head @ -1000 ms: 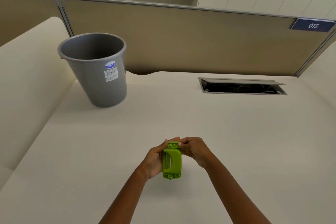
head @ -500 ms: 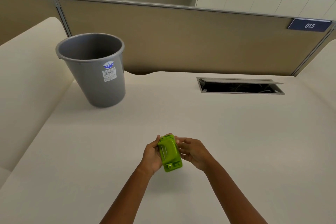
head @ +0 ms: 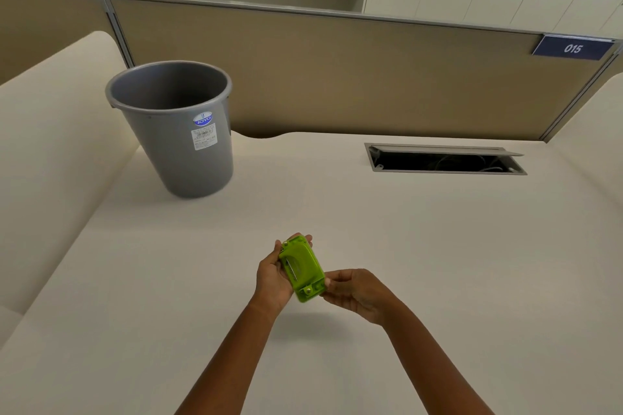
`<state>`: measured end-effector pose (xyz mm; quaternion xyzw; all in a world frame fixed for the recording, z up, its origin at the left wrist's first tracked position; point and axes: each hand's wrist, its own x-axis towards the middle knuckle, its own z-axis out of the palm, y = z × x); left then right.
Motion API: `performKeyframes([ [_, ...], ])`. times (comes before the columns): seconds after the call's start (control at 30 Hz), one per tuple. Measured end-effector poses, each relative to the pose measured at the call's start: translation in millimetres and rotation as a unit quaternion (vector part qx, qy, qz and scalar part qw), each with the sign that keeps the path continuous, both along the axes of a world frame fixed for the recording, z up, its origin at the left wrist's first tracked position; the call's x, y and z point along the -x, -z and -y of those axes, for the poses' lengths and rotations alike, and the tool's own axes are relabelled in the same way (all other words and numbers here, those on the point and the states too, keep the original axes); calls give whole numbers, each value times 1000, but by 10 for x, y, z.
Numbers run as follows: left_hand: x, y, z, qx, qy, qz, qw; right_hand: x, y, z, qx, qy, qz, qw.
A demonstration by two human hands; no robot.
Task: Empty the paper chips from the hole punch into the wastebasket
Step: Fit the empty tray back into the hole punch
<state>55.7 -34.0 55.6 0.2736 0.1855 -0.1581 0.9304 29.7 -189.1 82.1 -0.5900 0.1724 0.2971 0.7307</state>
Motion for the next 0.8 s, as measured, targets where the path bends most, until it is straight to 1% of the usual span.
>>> performKeyframes([
  [0.2, -6, -35, 65, -34, 7, 2, 999, 6, 23, -91, 82, 44, 19, 995],
  [0.27, -7, -46, 84, -38, 7, 1, 999, 8, 16, -102, 95, 53, 22, 994],
  [0.37, -8, -35, 78, -26, 5, -7, 1000, 25, -24, -94, 99, 46, 26, 994],
  [0.47, -20, -37, 50, -12, 12, -12, 1000, 7, -100, -46, 82, 4, 29, 996],
  [0.57, -25, -64, 55, -35, 47, -14, 998, -7, -163, -18, 32, -34, 31, 998],
  [0.6, -22, -71, 69, -46, 61, -14, 997, -7, -176, -32, 30, -37, 41, 998],
  [0.7, -13, -84, 115, -62, 87, -20, 994, -2, -153, -101, 71, -26, 78, 994],
  [0.8, -5, -97, 130, -94, 110, -14, 989, 7, -118, -115, 66, 10, 63, 996],
])
